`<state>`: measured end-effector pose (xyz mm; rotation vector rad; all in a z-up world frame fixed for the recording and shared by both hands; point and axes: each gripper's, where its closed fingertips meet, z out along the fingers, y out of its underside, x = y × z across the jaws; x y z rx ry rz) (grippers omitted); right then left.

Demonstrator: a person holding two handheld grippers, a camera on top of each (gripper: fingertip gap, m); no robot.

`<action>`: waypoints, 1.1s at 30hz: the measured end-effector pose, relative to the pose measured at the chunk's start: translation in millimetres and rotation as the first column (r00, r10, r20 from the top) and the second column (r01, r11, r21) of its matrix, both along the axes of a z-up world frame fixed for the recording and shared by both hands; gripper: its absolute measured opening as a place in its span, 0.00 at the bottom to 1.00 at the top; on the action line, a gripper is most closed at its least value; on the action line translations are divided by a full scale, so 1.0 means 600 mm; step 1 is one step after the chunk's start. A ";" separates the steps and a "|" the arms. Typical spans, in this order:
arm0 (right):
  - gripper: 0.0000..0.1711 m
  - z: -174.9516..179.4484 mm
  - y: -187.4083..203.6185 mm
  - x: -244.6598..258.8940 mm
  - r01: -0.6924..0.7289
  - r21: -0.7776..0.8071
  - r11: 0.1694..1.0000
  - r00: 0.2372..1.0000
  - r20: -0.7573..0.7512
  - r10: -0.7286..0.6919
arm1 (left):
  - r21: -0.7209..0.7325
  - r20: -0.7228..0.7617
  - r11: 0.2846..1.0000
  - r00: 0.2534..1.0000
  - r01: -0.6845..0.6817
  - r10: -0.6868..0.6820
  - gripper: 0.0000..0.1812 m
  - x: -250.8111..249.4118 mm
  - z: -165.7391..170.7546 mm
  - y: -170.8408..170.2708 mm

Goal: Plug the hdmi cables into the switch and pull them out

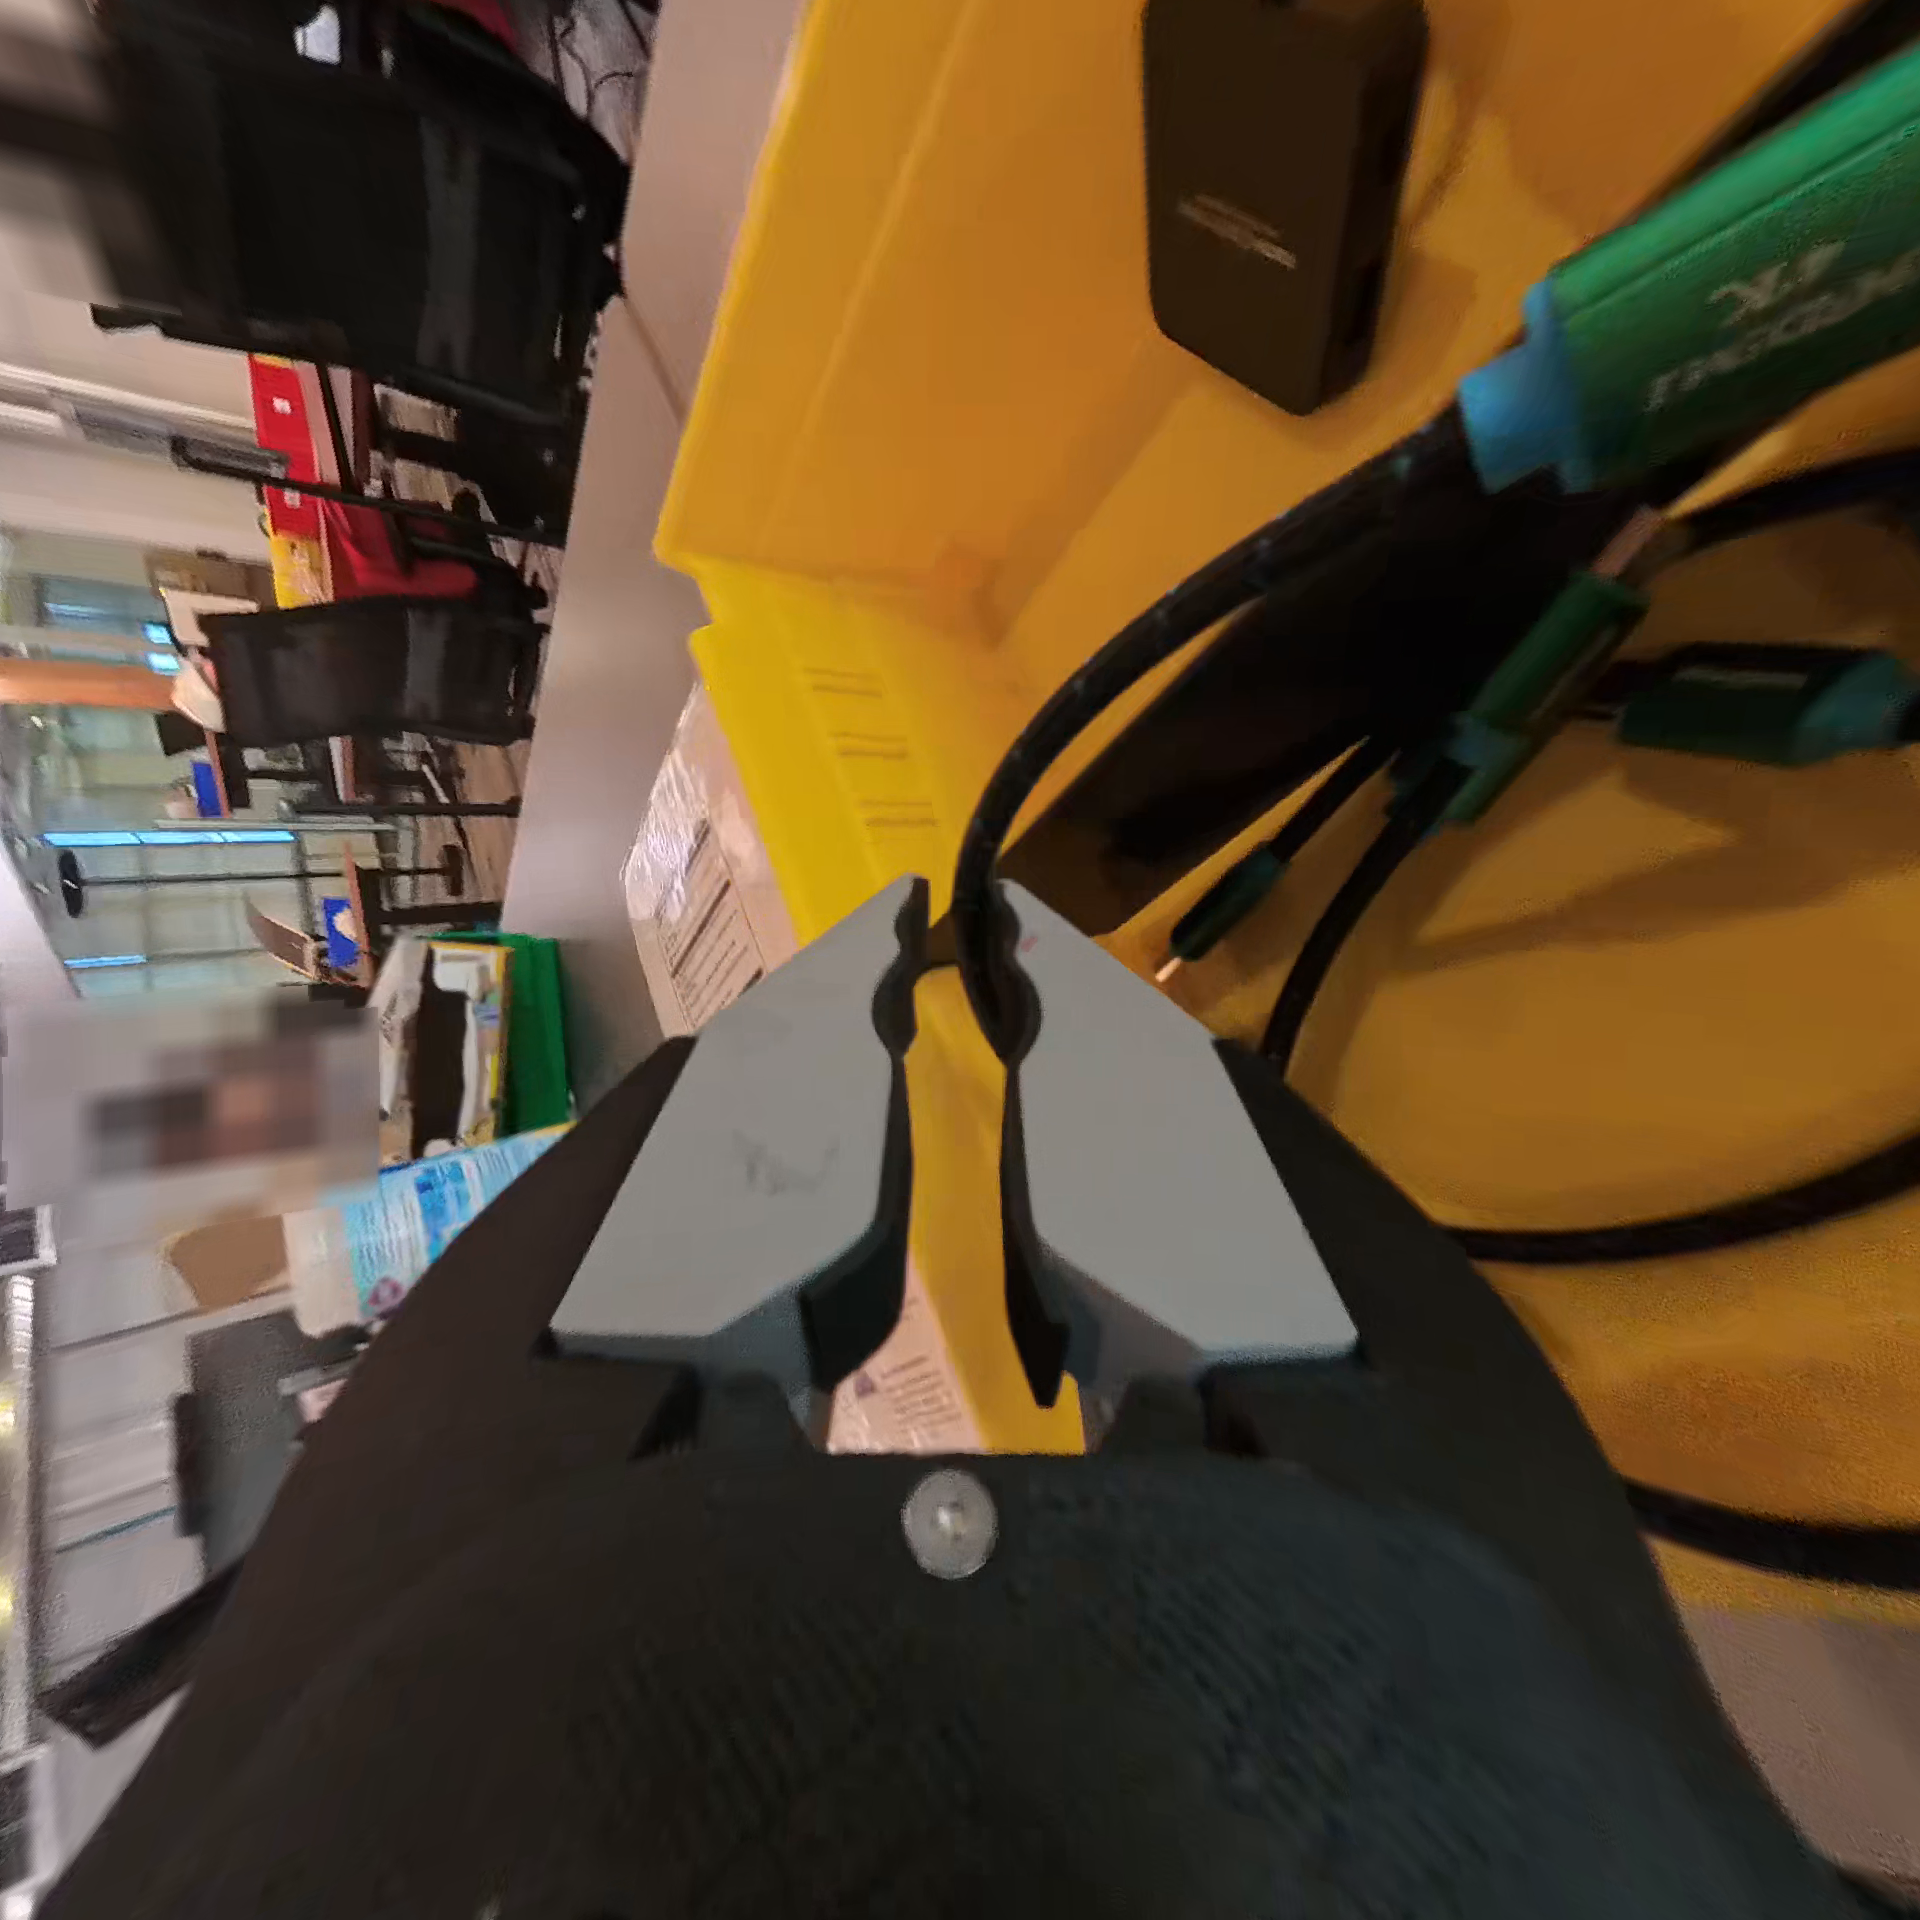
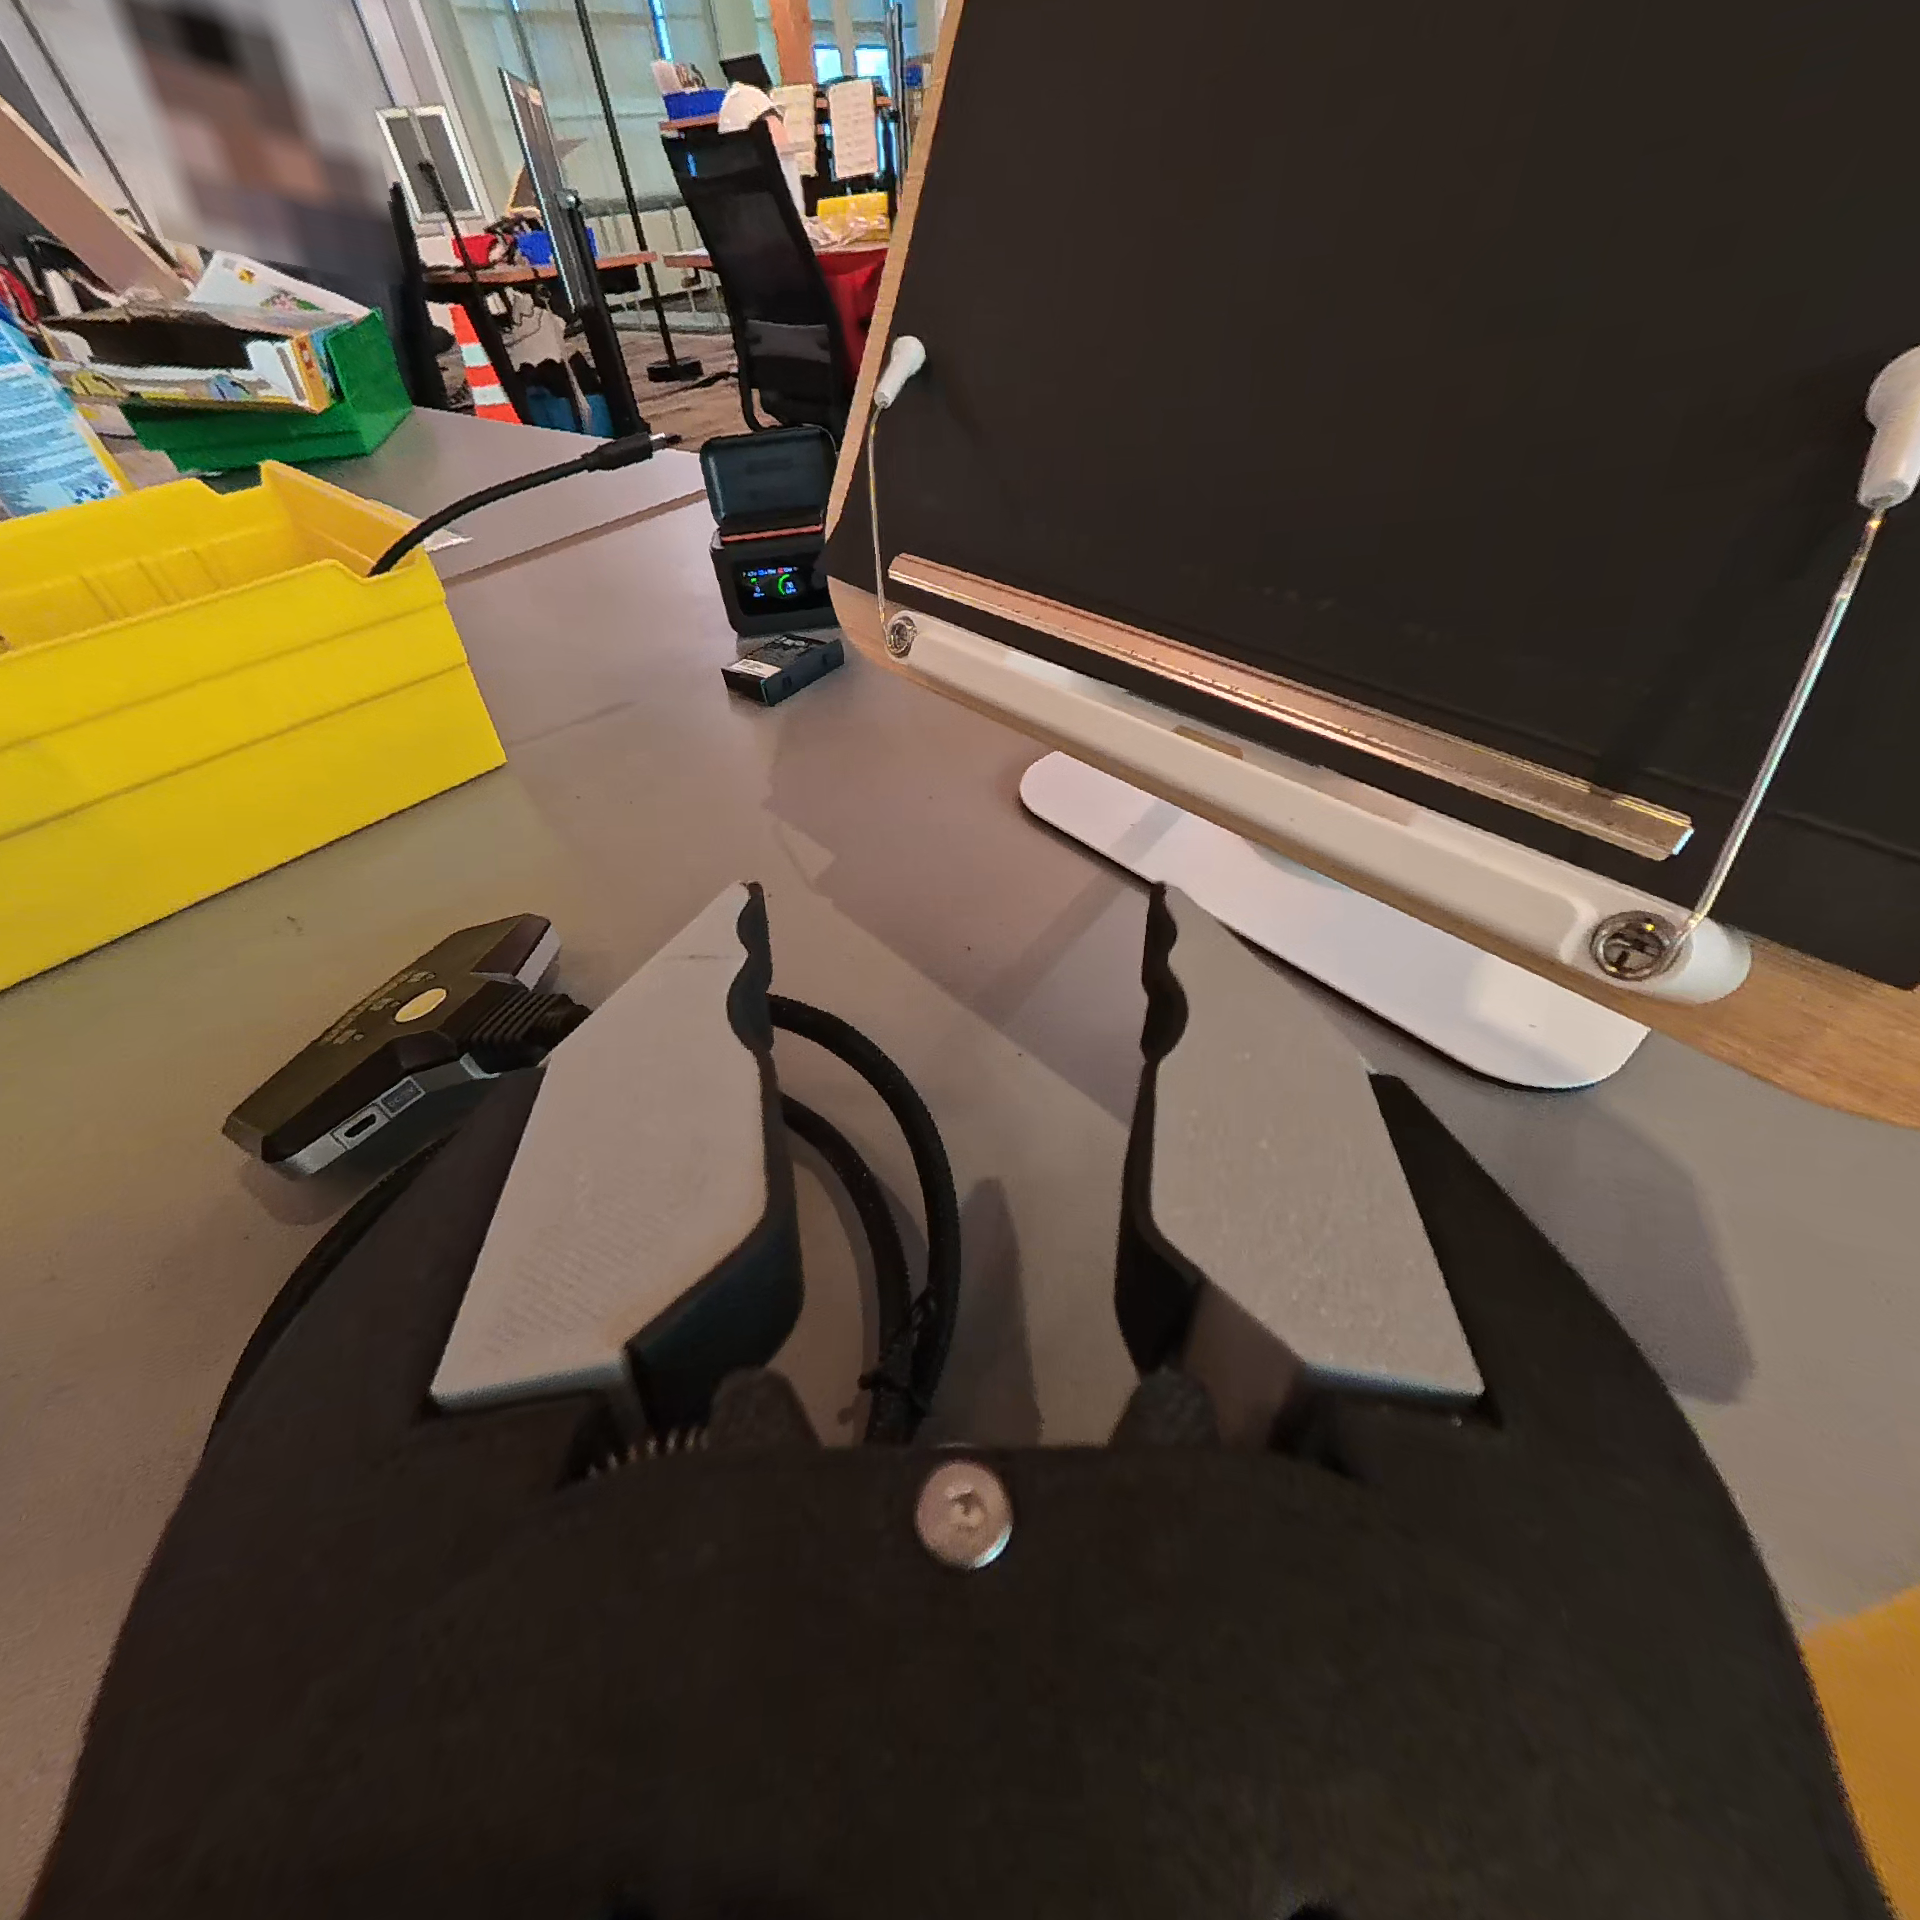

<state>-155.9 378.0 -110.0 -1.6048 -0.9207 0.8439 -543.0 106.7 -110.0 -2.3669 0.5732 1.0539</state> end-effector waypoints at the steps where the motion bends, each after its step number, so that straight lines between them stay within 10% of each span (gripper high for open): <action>1: 0.41 -0.001 0.000 -0.001 -0.003 -0.004 1.000 1.000 0.001 0.003 | 0.024 0.028 1.000 1.000 -0.013 0.012 0.02 -0.001 0.014 -0.002; 15: 0.40 -0.006 0.002 -0.001 -0.007 -0.017 1.000 1.000 0.003 0.007 | 0.352 -0.234 0.935 0.962 -0.048 0.137 0.02 -0.006 0.334 0.038; 22: 0.39 -0.005 -0.005 -0.006 -0.024 -0.010 1.000 1.000 0.010 0.024 | -0.080 -0.671 0.981 0.719 0.176 -0.183 0.02 0.052 0.299 0.077; 29: 0.39 -0.001 -0.001 -0.001 -0.019 -0.019 1.000 1.000 -0.007 0.019 | 0.253 -0.917 0.937 0.369 0.243 0.152 0.02 0.061 0.540 0.055; 33: 0.39 -0.001 -0.002 -0.003 -0.026 -0.028 0.999 1.000 -0.011 0.025 | 0.141 -0.933 0.941 0.359 0.308 0.023 0.02 0.088 0.524 0.085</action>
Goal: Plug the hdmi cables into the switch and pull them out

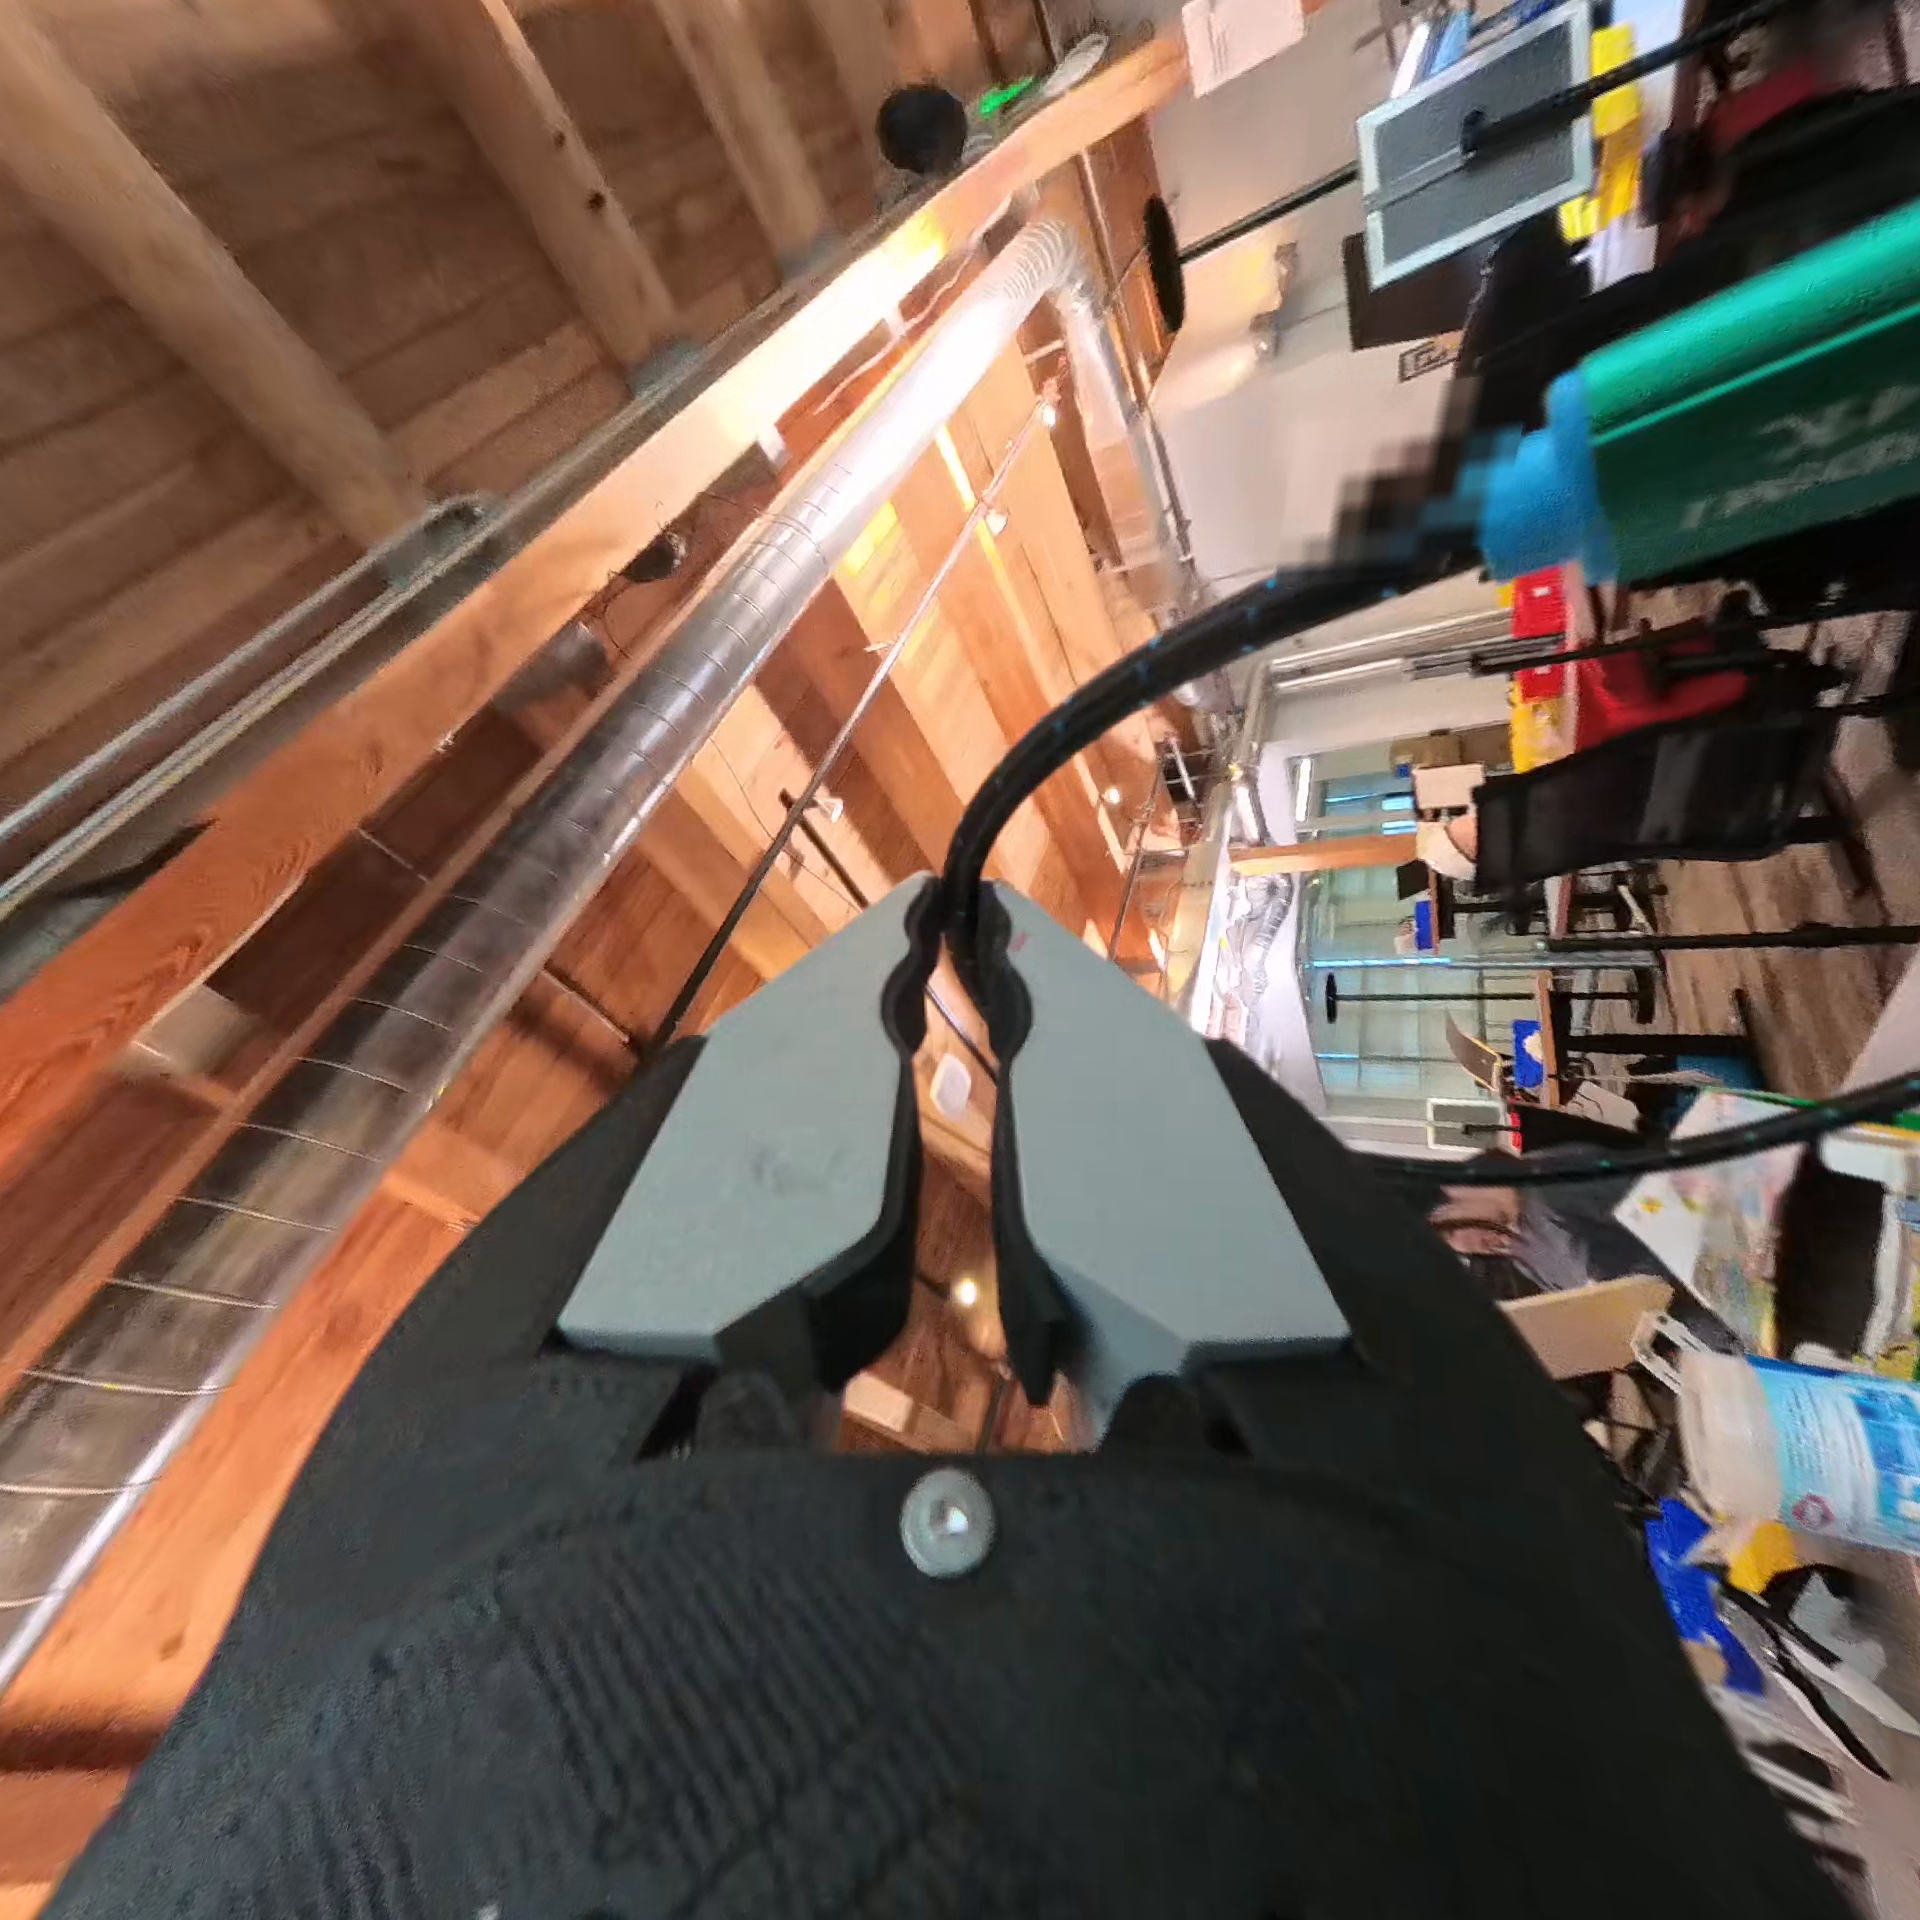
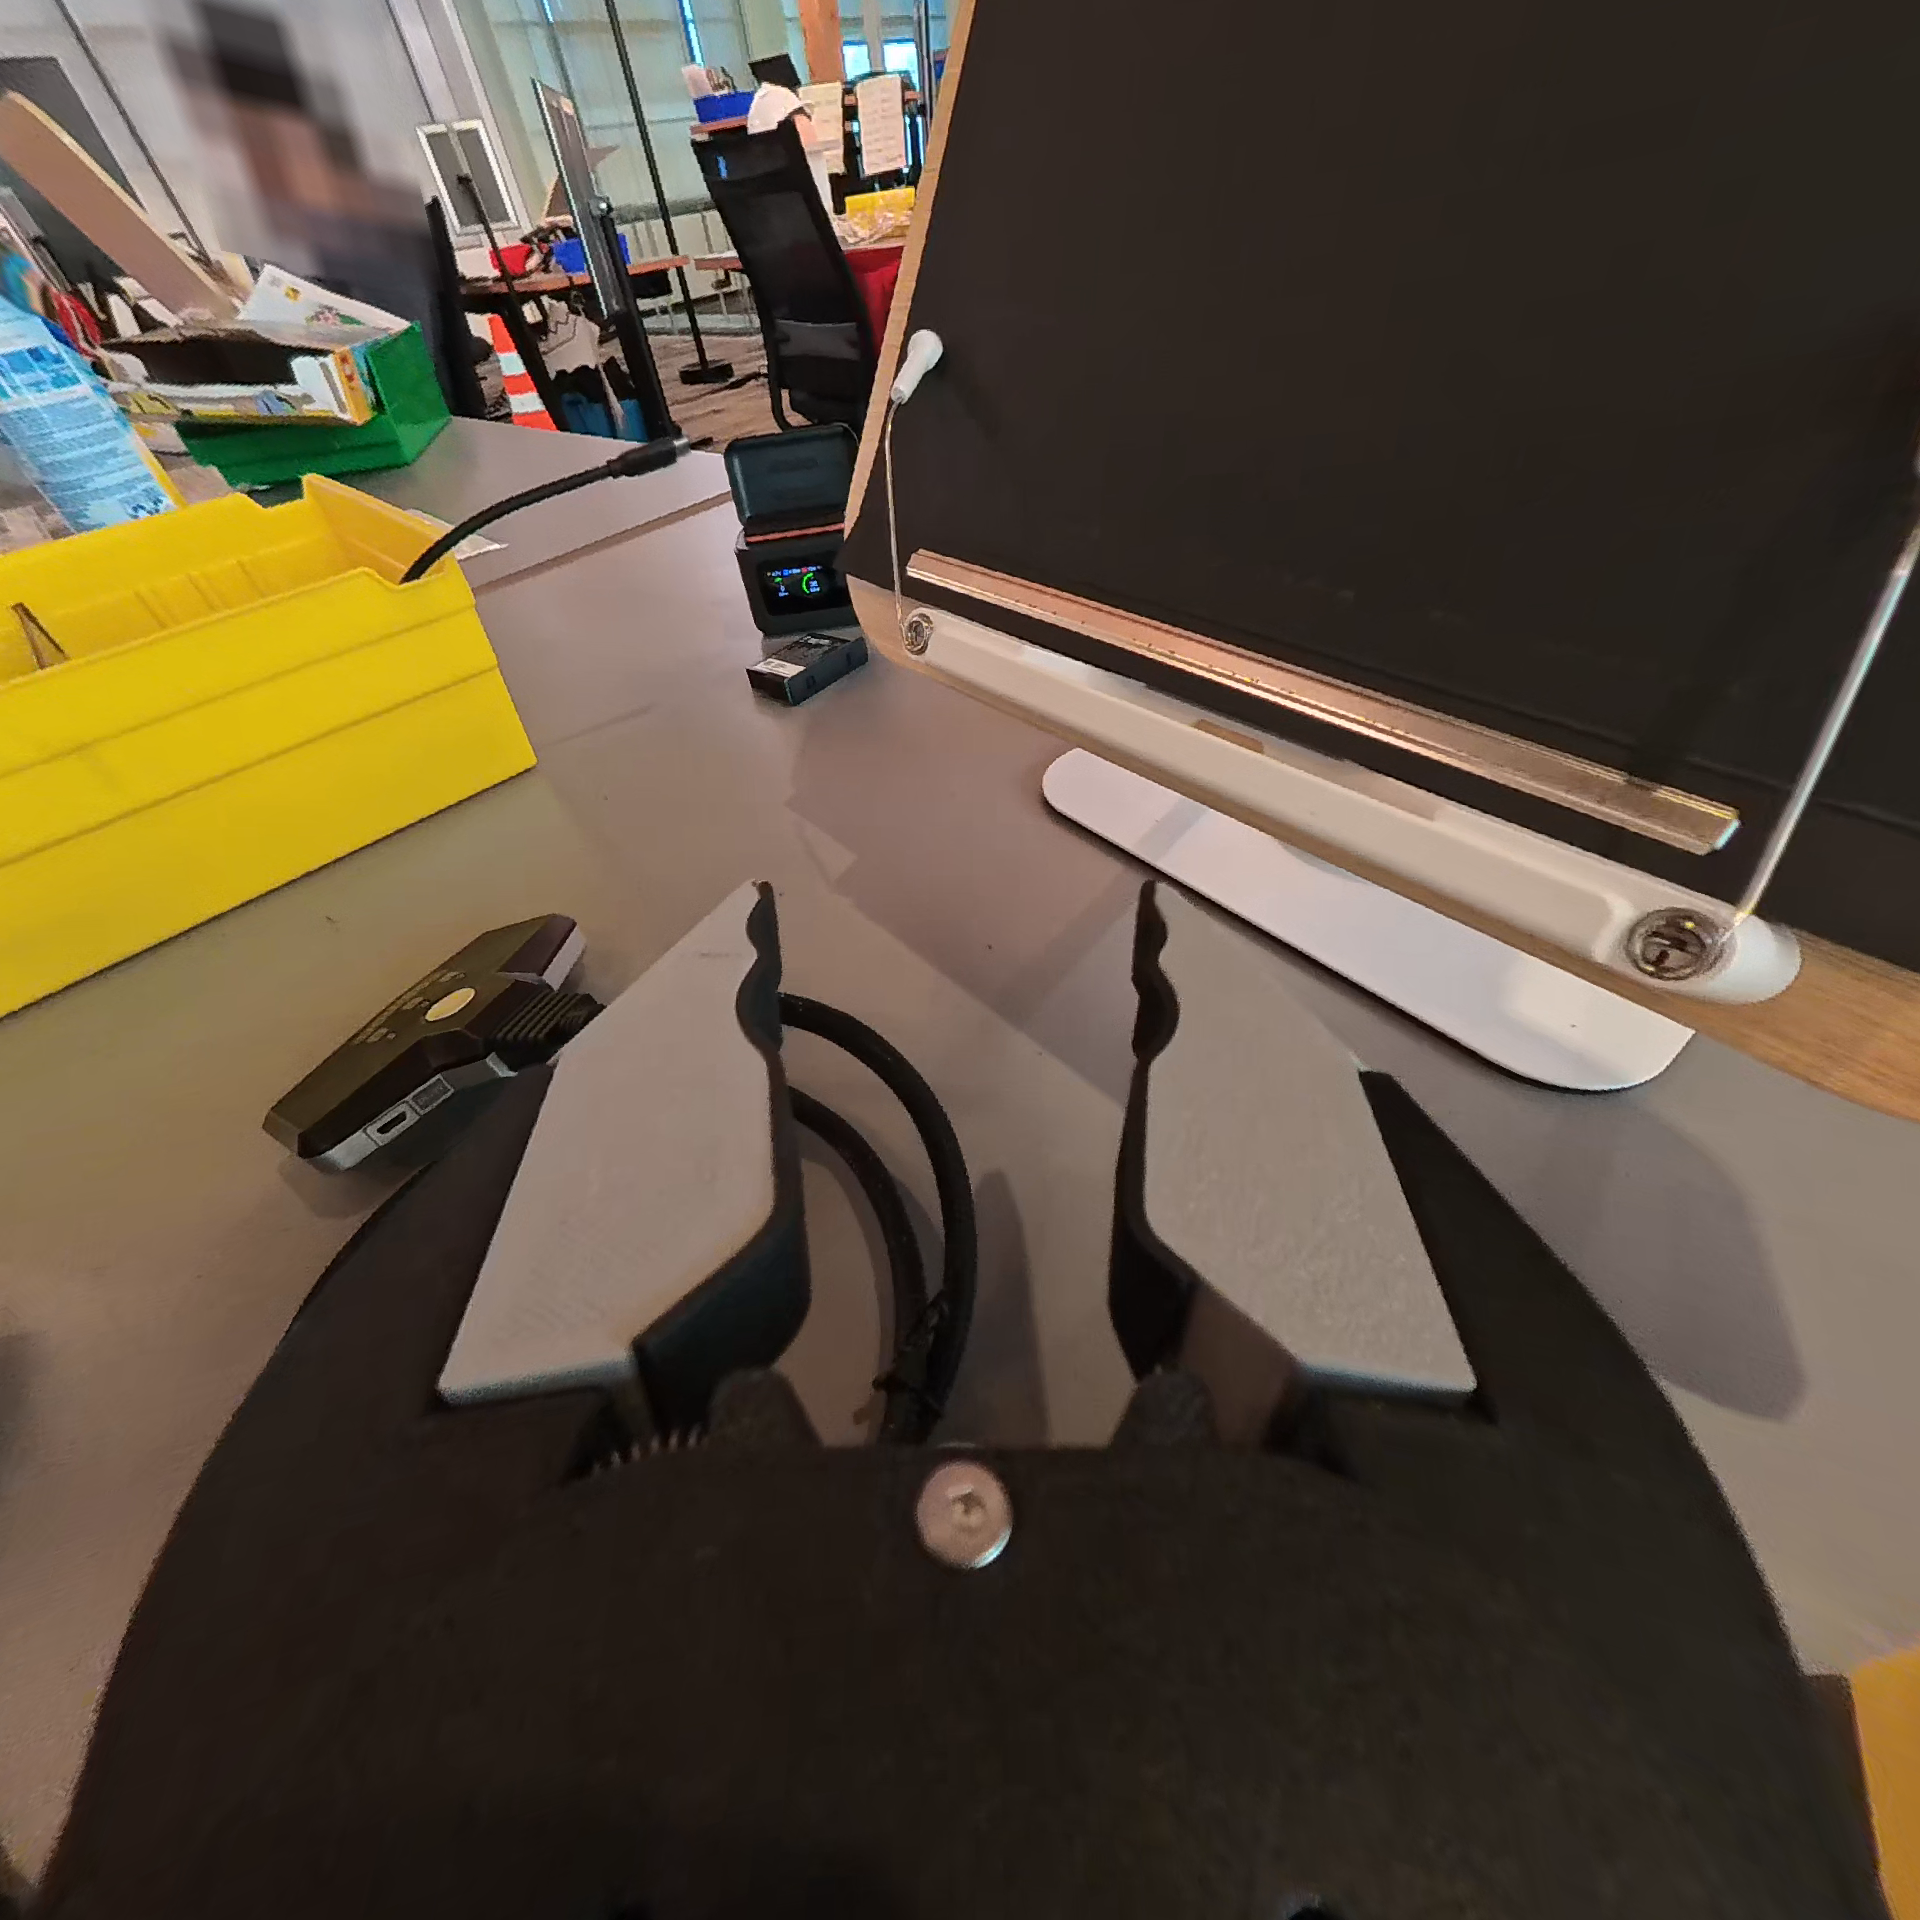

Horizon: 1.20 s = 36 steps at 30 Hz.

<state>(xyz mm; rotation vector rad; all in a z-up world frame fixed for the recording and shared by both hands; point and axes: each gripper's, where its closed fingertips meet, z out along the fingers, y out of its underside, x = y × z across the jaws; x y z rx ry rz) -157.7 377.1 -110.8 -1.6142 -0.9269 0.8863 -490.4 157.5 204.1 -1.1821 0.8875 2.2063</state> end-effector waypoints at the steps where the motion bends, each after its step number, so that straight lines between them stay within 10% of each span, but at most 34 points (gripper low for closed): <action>1: 0.39 -0.001 -0.001 -0.001 -0.002 0.000 1.000 1.000 0.002 0.002 | 0.016 0.037 1.000 0.999 -0.001 0.001 0.02 0.002 0.000 0.004; 12: 0.38 -0.006 0.004 -0.001 -0.015 -0.035 0.999 1.000 -0.018 0.014 | -0.040 0.461 0.888 0.797 0.459 -0.391 0.02 0.275 -0.090 0.121; 26: 0.42 0.039 0.004 0.020 -0.006 0.055 0.998 0.991 -0.132 0.013 | -0.097 0.906 0.755 0.372 0.648 -0.203 0.05 0.500 -0.327 0.317; 31: 0.41 0.013 0.036 0.034 0.086 0.006 0.996 0.995 -0.060 -0.085 | 0.014 0.997 0.849 -0.070 0.528 0.027 0.27 0.482 -0.399 0.327; 36: 0.38 -0.011 0.059 0.045 0.169 -0.016 0.985 0.985 0.016 -0.169 | 0.116 0.969 0.870 -0.247 0.479 0.007 0.33 0.415 -0.437 0.266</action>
